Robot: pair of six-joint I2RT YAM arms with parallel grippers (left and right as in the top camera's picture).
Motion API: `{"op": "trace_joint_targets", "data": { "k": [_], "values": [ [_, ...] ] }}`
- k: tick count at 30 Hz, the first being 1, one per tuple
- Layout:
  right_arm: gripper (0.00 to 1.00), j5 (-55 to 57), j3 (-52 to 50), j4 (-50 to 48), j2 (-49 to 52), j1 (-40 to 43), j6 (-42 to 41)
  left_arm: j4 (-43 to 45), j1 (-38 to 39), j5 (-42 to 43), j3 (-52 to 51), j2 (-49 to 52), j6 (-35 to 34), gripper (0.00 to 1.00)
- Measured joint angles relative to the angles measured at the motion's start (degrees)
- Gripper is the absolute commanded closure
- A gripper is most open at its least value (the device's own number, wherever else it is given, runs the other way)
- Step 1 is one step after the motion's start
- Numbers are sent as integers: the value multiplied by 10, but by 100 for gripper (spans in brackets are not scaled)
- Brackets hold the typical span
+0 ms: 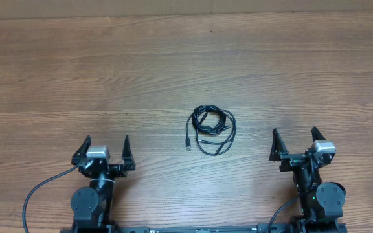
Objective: Untangle cables
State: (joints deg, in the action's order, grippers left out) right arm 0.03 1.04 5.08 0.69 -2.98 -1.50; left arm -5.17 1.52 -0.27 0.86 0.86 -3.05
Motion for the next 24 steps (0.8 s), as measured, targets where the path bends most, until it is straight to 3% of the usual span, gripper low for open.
{"op": "trace_joint_targets", "data": {
  "k": [7, 17, 24],
  "values": [
    [0, 0, 0, 0, 0, 0, 0, -20, 0, 11, 26, 0, 0, 0],
    [0, 0, 0, 0, 0, 0, 0, -127, 0, 12, 116, 0, 0, 0],
    [0, 0, 0, 0, 0, 0, 0, -133, 0, 14, 130, 0, -20, 1]
  ]
}}
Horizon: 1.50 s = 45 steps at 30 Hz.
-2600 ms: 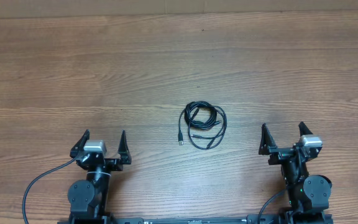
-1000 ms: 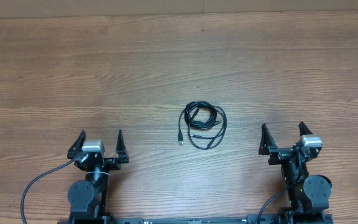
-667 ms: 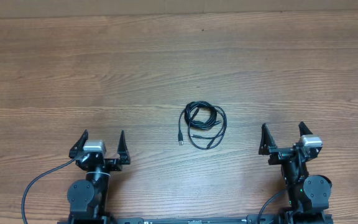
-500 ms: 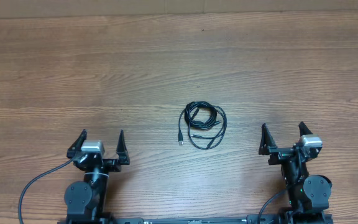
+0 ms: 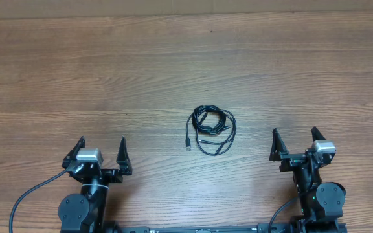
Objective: Untangle cables
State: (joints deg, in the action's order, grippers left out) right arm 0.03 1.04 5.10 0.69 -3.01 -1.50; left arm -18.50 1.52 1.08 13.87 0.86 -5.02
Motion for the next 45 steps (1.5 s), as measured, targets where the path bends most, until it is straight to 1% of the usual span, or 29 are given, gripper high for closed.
{"op": "trace_joint_targets", "data": {
  "k": [6, 12, 19, 26, 29, 34, 37, 38, 42, 45],
  "values": [
    [0, 0, 0, 0, 0, 0, 0, 0, 0, 8, 0, 0, -18, 1],
    [0, 0, 0, 0, 0, 0, 0, 0, 0, 11, 0, 0, -58, 1],
    [0, 0, 0, 0, 0, 0, 0, 0, 0, 13, 2, 0, -67, 0],
    [0, 0, 0, 0, 0, 0, 0, -2, 0, 13, 34, 13, -69, 0],
    [0, 0, 0, 0, 0, 0, 0, -2, 0, 15, 59, 49, -69, 0],
    [0, 0, 0, 0, 0, 0, 0, -5, 0, 33, 101, 144, -69, 0],
    [0, 0, 0, 0, 0, 0, 0, -9, 0, 50, 125, 208, -69, 0],
    [0, 0, 0, 0, 0, 0, 0, -9, 0, 63, 138, 252, -69, 0],
    [0, 0, 0, 0, 0, 0, 0, -10, 0, 84, 152, 309, -69, 1],
    [0, 0, 0, 0, 0, 0, 0, -11, 0, 114, 160, 332, -69, 0]
  ]
}}
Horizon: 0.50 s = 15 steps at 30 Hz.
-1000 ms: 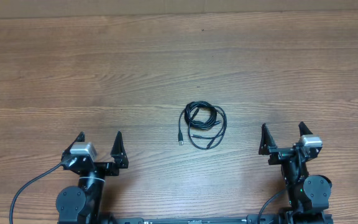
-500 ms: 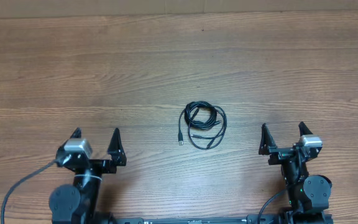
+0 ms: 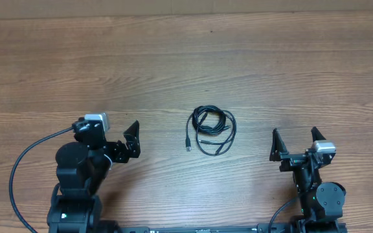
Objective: Untangle cables
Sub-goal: 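Move the left gripper forward toward the coiled black cable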
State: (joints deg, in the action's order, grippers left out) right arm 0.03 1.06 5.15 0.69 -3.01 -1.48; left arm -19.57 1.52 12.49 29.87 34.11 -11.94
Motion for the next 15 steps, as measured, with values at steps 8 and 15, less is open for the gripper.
{"op": "trace_joint_targets", "data": {
  "k": [8, 15],
  "values": [
    [0, 0, 0, 0, 0, 0, 0, -30, 0, 27, 6, 0, 0, 0],
    [0, 0, 0, 0, 0, 0, 0, -68, 0, 32, 6, 0, 0, 0]
  ]
}}
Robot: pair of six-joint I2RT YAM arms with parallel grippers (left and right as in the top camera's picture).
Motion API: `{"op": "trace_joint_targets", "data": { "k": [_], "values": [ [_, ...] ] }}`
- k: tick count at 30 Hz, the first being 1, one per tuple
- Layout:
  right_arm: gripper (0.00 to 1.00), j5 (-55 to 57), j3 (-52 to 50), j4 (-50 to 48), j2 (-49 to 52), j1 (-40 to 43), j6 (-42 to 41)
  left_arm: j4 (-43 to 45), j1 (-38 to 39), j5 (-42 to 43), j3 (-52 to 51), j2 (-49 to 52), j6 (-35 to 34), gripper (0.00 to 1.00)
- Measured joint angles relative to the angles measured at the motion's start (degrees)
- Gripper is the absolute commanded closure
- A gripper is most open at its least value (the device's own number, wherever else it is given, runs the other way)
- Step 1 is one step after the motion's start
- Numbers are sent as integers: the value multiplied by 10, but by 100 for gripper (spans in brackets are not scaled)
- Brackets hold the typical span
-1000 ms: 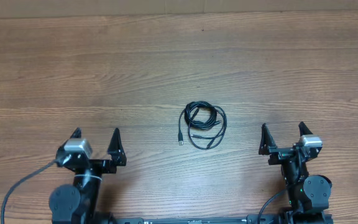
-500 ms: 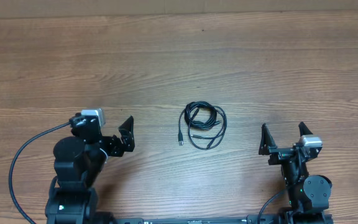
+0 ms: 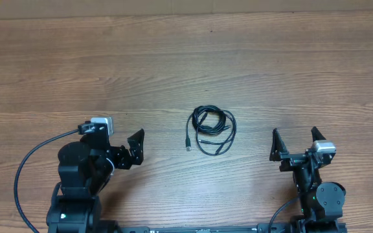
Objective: Untangle cables
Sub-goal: 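Move the left gripper forward toward the coiled black cable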
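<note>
A thin black cable (image 3: pixel 213 129) lies coiled in a loose tangle at the table's middle, with one plug end (image 3: pixel 187 145) sticking out at its lower left. My left gripper (image 3: pixel 135 147) stands open to the left of the coil, pointing right toward it, a short gap away. At the lower right my right gripper (image 3: pixel 293 144) is open too, pointing away from me, well right of the coil. Neither holds anything.
The wooden table (image 3: pixel 186 58) stretches wide beyond the coil. The left arm's own black supply cable (image 3: pixel 24 175) loops out at the lower left.
My left gripper has shifted slightly right and closer to the coil. The cable and the right arm have not moved.
Both grippers first stood open at the near edge, pointing away. The left arm then sat a little further left. Later it had risen and turned rightward toward the coil, and now stands nearer to it. The right arm and the coil stayed put.
</note>
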State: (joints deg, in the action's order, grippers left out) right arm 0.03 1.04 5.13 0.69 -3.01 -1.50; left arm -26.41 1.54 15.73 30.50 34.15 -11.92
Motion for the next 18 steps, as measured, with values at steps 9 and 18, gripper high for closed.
{"op": "trace_joint_targets", "data": {
  "k": [9, 18],
  "values": [
    [0, 0, 0, 0, 0, 0, 0, -5, 0, 0, 0, 0, 0, 0],
    [0, 0, 0, 0, 0, 0, 0, -12, 0, 24, 22, 10, 0, 0]
  ]
}}
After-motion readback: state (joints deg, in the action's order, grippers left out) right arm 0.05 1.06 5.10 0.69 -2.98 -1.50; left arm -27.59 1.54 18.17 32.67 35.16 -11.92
